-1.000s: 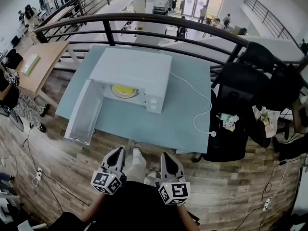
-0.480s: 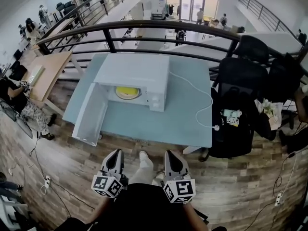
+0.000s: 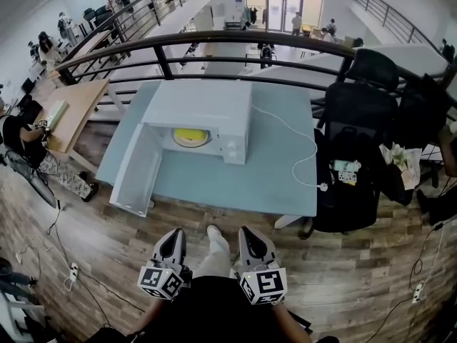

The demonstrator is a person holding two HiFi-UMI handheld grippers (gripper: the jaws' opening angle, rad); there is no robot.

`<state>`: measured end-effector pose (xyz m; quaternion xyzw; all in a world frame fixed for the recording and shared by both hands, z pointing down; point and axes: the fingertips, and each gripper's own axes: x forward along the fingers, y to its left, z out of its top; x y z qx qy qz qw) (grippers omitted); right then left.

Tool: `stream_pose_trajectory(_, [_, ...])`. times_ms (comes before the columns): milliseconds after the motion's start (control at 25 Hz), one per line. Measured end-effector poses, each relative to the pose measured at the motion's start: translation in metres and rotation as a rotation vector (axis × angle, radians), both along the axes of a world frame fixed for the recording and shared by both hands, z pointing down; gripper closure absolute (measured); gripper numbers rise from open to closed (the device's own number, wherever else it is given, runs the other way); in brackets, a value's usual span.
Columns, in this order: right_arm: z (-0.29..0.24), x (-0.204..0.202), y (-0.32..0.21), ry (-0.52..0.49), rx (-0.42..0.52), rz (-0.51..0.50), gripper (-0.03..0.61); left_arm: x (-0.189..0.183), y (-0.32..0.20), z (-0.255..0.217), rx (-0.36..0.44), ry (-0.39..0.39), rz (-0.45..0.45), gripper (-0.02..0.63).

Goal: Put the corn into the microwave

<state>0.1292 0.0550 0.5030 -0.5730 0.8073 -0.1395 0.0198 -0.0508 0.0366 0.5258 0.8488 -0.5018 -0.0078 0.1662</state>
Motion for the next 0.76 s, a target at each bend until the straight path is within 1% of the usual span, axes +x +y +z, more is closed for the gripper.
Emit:
stream_pose_trajectory(480, [0.002, 0.003, 0.002, 0.014, -0.022, 0.011, 0.571, 0.008, 0.003, 0.014, -0.051, 0.004, 0.003, 0.612])
stream_pose_trajectory(760, [0.015, -0.01, 0.003, -0.022, -0.051, -0.008, 0.571, 0.005, 0.005, 0.016, -0.076, -0.023, 0.024, 0.612])
